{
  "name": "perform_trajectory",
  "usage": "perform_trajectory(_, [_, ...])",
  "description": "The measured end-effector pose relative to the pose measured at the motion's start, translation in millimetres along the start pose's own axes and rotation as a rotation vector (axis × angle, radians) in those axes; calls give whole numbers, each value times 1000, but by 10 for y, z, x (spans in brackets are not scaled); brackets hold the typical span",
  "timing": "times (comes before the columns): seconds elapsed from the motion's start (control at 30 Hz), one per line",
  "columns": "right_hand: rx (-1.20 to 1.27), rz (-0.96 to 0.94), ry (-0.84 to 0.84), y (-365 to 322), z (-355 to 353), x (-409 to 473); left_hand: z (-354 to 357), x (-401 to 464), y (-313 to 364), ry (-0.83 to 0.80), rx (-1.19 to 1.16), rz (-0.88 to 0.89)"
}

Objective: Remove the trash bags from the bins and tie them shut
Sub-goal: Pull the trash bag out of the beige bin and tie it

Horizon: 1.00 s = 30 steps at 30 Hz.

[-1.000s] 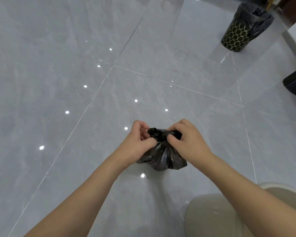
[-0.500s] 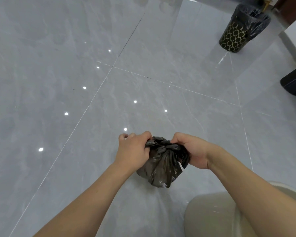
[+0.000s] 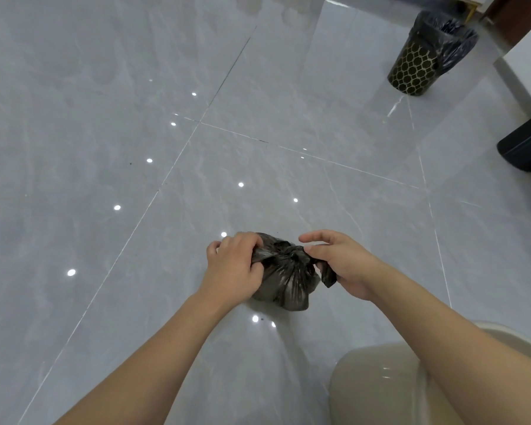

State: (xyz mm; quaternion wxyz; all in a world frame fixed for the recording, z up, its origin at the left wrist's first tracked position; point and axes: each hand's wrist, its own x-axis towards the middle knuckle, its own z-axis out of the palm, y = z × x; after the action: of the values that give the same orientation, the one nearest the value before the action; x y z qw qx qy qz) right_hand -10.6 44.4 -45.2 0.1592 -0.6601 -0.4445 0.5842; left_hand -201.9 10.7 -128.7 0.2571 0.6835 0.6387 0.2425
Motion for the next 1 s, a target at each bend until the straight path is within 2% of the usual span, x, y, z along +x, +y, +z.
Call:
perform_trajectory(0.1, [87,24,-13,-42,6,9,-48,-116,35,65,-98,114])
perform_trajectory(0.2, [71,36,-36,-56,16,-6,-23,-130,78,170,5,176])
perform_trajectory(0.37, [89,52,-29,-44,32,-21,54,-17,99,71,17,251])
perform_trajectory(0.53, [96,43,-49,0,23,3,87,30,193,81,29,304])
perform_trajectory(0.63, [-11,11,-11,46,25,42,48,20,258,39,-60,290])
perform_trajectory(0.7, [-111,-26,31,71,26,66,8,8,315,-45,-263,137])
perform_trajectory(0.8, [-148,-72,61,75,46,73,-80,60,359,-212,-676,-266])
perform_trajectory(0.87, [-190,-106,66,62,76,69,-167,84,397,-279,-930,-437])
perform_trajectory(0.93, [-252,-138,53,37,118,70,-272,98,459,-288,-1140,-554])
perform_trajectory(1.0, [-298,-147,21,0,153,68,-342,114,495,-239,-1168,-626])
